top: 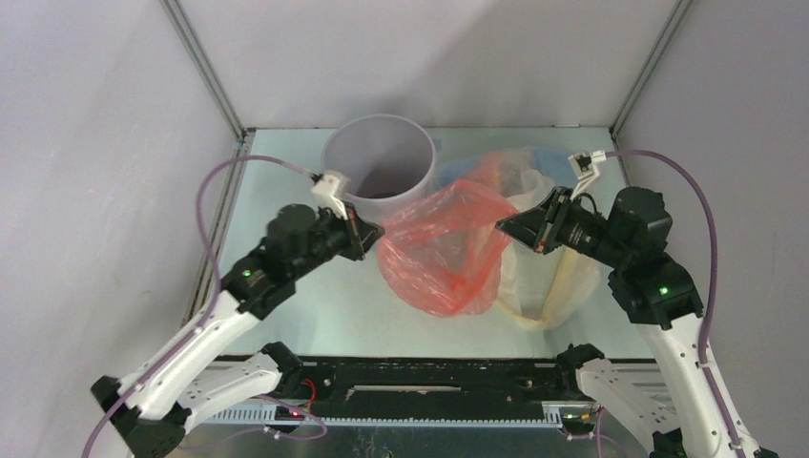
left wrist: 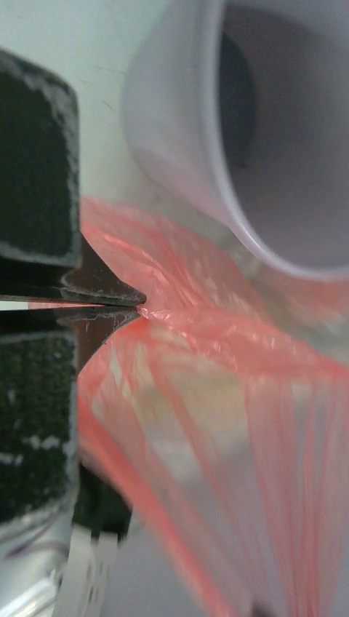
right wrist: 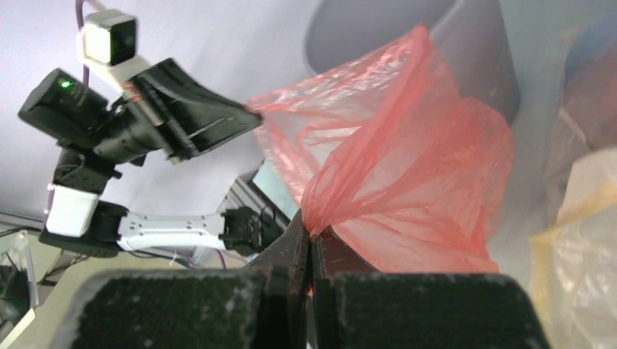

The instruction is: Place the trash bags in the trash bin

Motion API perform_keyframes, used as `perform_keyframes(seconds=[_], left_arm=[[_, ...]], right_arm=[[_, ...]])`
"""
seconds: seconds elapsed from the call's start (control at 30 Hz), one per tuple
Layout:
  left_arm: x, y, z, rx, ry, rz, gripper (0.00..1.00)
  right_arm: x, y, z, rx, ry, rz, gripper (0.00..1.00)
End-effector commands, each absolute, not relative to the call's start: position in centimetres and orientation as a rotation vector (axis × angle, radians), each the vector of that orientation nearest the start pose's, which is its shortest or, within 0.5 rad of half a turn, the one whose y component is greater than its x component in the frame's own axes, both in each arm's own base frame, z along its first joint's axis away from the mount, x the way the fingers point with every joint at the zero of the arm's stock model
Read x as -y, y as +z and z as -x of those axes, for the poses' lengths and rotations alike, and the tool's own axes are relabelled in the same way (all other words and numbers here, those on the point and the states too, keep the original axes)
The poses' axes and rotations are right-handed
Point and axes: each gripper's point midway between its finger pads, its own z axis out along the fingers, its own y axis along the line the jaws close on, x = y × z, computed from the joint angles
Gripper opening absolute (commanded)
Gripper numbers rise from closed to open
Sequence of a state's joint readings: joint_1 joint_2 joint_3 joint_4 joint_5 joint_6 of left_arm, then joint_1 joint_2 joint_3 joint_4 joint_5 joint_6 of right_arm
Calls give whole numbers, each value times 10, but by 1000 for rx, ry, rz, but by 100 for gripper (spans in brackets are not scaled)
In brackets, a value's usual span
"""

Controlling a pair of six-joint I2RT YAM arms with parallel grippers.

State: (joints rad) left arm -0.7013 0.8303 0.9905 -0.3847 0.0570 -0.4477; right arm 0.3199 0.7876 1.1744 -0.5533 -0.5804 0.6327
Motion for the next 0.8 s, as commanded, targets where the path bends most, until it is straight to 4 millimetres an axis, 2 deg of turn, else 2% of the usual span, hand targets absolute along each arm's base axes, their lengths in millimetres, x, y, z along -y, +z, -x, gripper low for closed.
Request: perform_keyframes(seconds=[0.0,0.23,0.4,0.5,0.73,0.77], left_arm=[[219,404,-190,-1684,-1009,-327,0],[207,501,-190,-1536,-1004,-290,0],[192,553,-199,-1439,-964,-245,0],[183,567,-215,-1423,-920,-206,0],[172,586,-254,-1412,-946,-173,0],[172,589,-258,-1411,-954,-173,0]], right_arm=[[-185,458,-188,-1610,1188,255,0],[-193,528,-205,-1497,1218,313,0],[-199,569,-221,-1415,1235,332,0],[-207,583,-237,-1383,1265,354,0],[-220,593,-287,-1369,1326,344,0],[-223,590,-299,-1383,1339,338,0]])
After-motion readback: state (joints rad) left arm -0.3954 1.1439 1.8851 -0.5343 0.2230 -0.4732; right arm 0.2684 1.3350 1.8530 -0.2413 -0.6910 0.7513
